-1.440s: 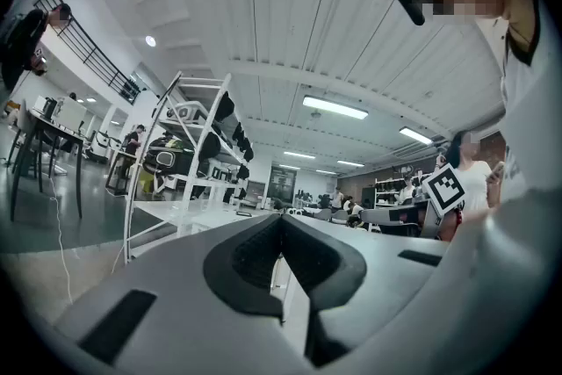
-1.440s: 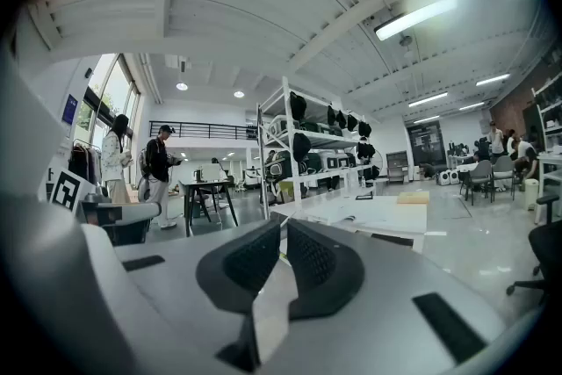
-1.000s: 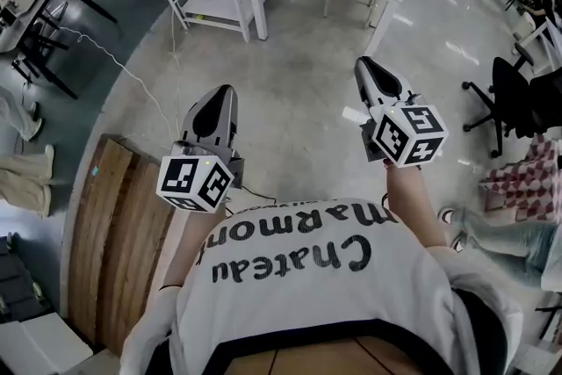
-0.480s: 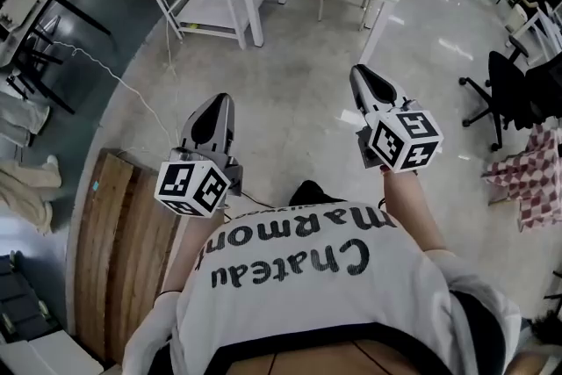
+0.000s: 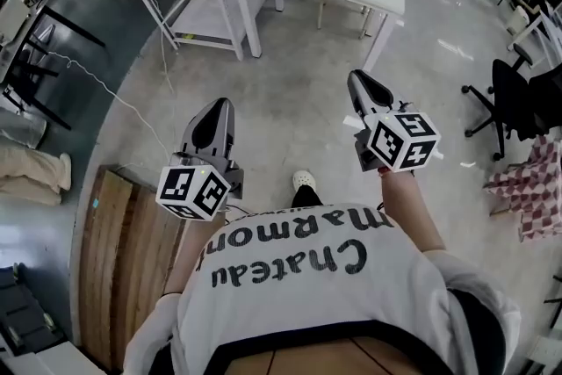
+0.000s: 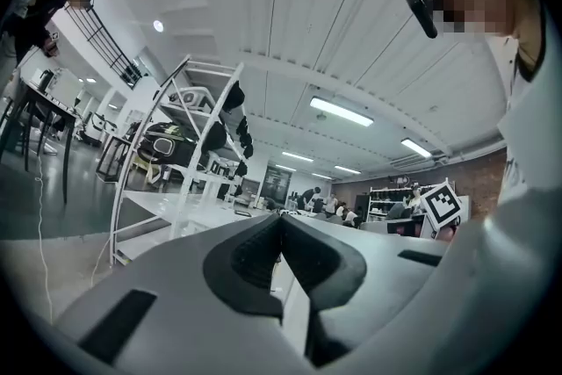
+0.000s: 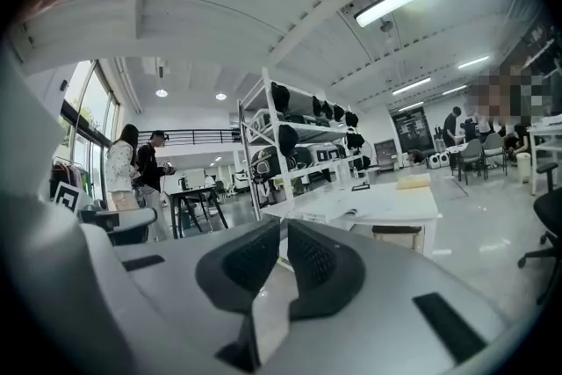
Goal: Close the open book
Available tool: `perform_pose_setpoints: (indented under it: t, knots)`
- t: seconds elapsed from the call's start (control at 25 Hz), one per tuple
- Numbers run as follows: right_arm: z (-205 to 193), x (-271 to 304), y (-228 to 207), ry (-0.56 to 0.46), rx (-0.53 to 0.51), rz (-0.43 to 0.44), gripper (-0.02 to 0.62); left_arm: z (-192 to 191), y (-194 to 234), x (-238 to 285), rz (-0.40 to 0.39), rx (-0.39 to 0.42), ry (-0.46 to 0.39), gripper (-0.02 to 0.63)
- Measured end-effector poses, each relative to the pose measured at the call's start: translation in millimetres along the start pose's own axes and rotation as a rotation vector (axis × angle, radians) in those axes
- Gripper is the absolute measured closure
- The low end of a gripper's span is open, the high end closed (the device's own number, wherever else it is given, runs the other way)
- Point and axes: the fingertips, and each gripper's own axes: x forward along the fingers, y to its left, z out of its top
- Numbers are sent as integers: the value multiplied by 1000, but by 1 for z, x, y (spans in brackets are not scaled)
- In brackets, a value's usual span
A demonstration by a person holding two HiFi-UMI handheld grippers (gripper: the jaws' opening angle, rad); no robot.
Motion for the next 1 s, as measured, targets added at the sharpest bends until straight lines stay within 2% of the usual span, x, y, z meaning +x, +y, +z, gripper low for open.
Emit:
perform_pose_setpoints:
  t: [0.32,0.56,0.68,0.8,1.0]
  knots:
    - [55,91,-44,-19,-36,53,549,34,34,95,15,31,-57,583]
    - [82,148,-84,-32,-50,77,550,37,49,152,25,29,-66,583]
    - [81,174,-98,-16,-37,85,550,32,62,168,58,48,-48,583]
    - [70,198,-105,21,-23,110,549,26,82,184,97,12,-46,583]
    - [56,222,-118,53,-3,136,549,22,93,208,105,-23,-65,583]
